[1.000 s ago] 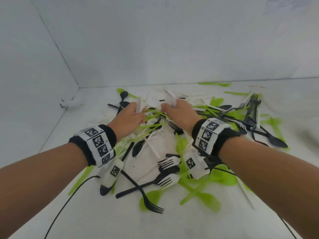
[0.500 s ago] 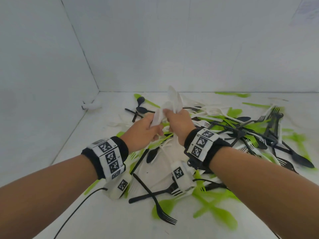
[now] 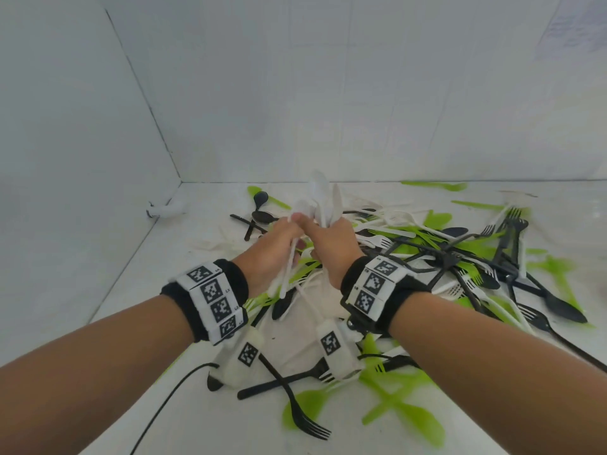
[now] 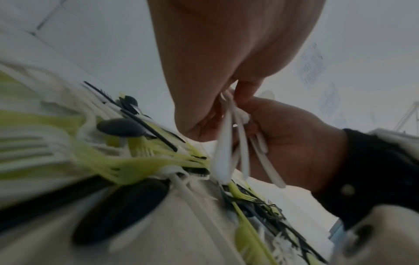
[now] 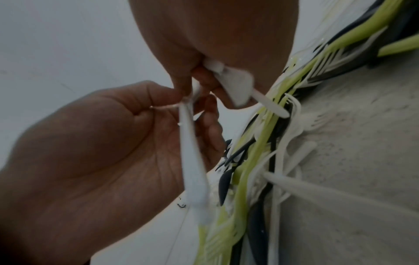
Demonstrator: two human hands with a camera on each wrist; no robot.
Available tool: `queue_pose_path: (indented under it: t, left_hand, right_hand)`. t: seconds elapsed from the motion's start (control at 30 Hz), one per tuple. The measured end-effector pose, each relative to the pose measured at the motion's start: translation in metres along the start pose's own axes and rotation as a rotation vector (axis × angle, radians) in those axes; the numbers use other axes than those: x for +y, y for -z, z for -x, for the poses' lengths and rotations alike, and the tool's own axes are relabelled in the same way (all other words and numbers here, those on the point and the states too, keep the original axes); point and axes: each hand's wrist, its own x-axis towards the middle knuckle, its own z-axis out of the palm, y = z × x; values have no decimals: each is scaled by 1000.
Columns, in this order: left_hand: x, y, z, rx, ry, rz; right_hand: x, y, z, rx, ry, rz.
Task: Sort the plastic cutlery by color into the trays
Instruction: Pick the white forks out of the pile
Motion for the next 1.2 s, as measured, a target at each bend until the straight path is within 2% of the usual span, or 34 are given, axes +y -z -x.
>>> queue_pose_path:
  t: [0.07, 0.13, 0.3, 0.37, 0.47, 0.57, 0.63, 0.87, 0.97, 1.2]
  left_hand:
    - [0, -6, 4, -69, -32, 51]
    - [-4, -5, 4, -57, -42, 116]
    - [-10, 17, -2, 139, 46, 301]
    - [-9, 24, -4, 159, 87, 351]
    - [-8, 26, -8, 228, 161, 419]
    - [-10, 21, -8, 305, 108, 381]
    - [-10, 14, -7, 288, 50, 304]
    - [-6, -6, -8, 319, -13, 275]
    - [-1, -19, -6, 283, 2, 284]
    - [0, -19, -4, 196, 54, 401]
  right_hand:
    - [0, -2, 2, -33, -15, -58]
    - [-3, -3, 4, -92, -45, -65]
    - [-7, -4, 0, -60, -95, 29]
    - [-6, -5, 0, -67, -131, 7]
    - [-2, -8, 4, -147, -80, 52]
    - [2, -14, 10, -245, -6, 88]
    - [7, -16, 11, -221, 15, 92]
    - [0, 0, 17, -143, 93, 143]
    - [-3, -2, 18, -99, 127, 142]
    - [3, -11, 21, -124, 166, 261]
